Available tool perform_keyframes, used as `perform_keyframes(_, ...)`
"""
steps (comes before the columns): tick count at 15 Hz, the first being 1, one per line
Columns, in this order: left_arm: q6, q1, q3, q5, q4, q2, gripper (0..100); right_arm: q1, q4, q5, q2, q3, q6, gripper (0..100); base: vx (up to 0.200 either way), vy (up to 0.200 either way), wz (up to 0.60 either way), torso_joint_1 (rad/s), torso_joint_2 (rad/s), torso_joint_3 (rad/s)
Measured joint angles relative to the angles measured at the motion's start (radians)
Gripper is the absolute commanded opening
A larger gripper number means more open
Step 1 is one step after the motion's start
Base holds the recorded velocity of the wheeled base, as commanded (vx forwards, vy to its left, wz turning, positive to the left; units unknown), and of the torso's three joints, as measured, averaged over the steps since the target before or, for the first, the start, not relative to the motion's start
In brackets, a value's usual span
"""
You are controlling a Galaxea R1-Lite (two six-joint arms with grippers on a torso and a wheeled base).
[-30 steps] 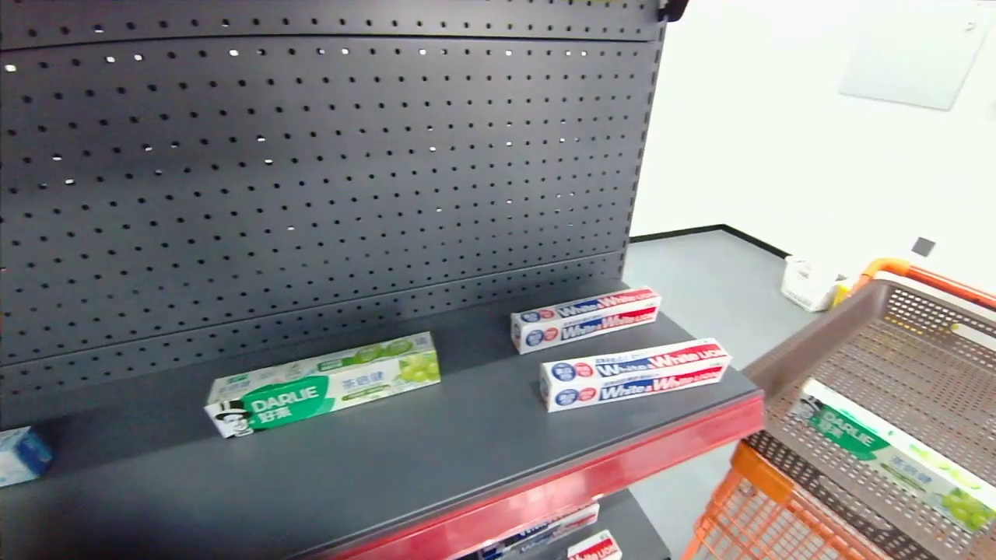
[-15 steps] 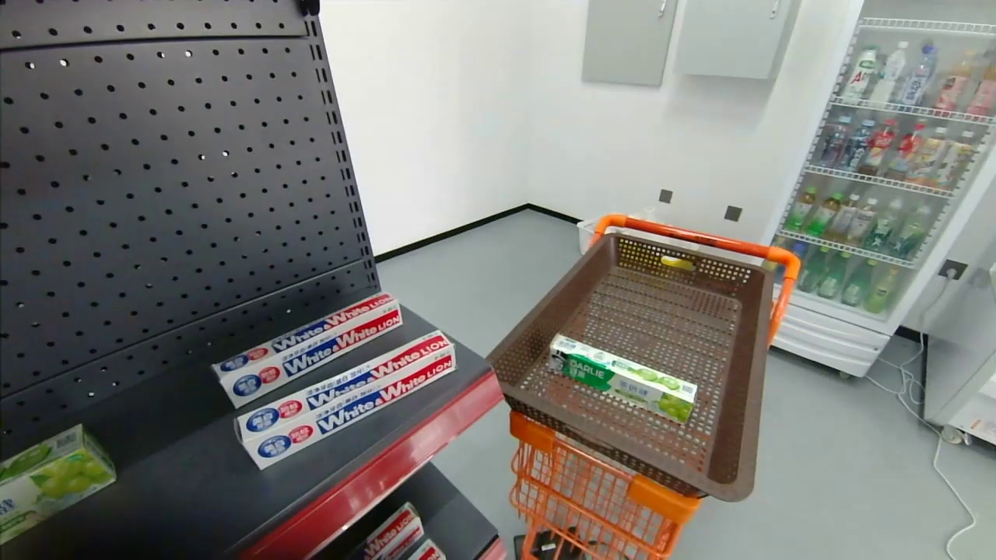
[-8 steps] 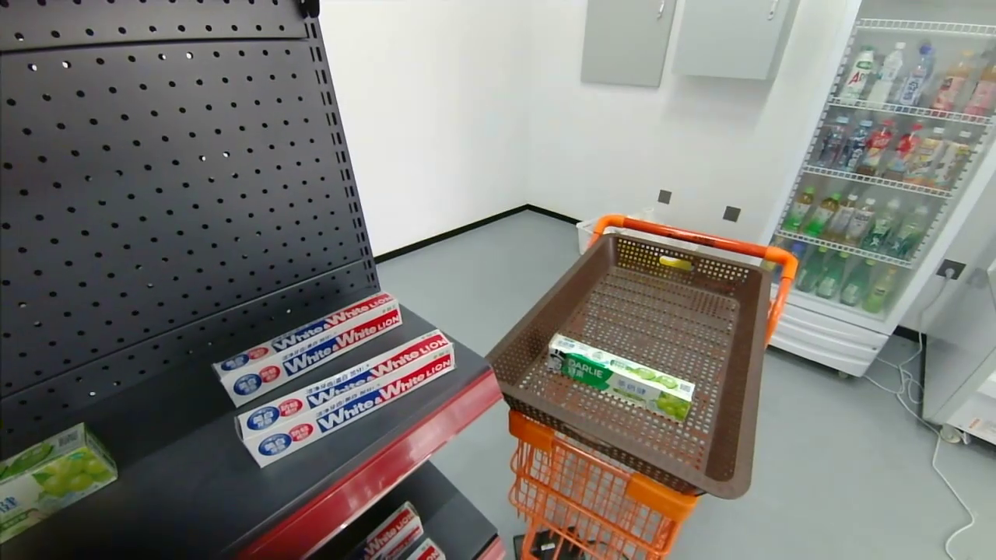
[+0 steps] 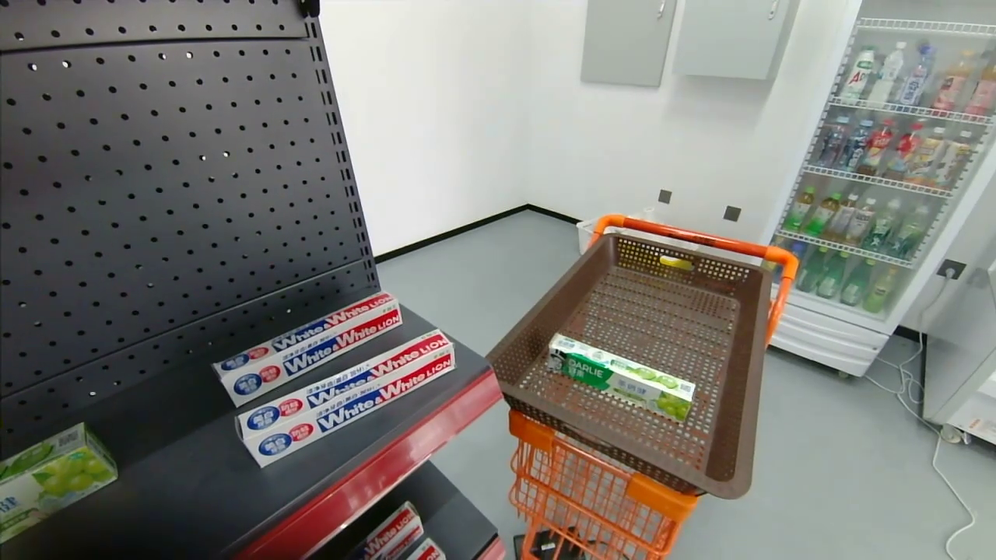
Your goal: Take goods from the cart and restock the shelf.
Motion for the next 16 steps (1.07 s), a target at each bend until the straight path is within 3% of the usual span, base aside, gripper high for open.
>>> perform_keyframes(4,0.0,0.0,0.0,-0.001,0.0,0.0,100,0.026,0.197,0.066,0.269,-0.45,0.083,100,0.0,0.0,0.0,0.0,0.0,0.0)
perform_keyframes(7,0.0,0.0,0.0,0.0,0.0,0.0,100,0.013,0.264,0.096,0.507,-0.633,0.032,100,0.0,0.0,0.0,0.0,0.0,0.0)
perform_keyframes(9,0.001,0.0,0.0,-0.001,0.0,0.0,100,0.003,0.282,0.103,0.645,-0.686,-0.072,100,0.0,0.0,0.0,0.0,0.0,0.0)
perform_keyframes(12,0.001,0.0,0.0,-0.001,0.0,0.0,100,0.074,0.28,0.112,0.814,-0.707,-0.14,100,0.0,0.0,0.0,0.0,0.0,0.0)
perform_keyframes(16,0.001,0.0,0.0,-0.001,0.0,0.0,100,0.14,0.16,0.151,1.019,-0.701,-0.213,100,0.0,0.0,0.0,0.0,0.0,0.0)
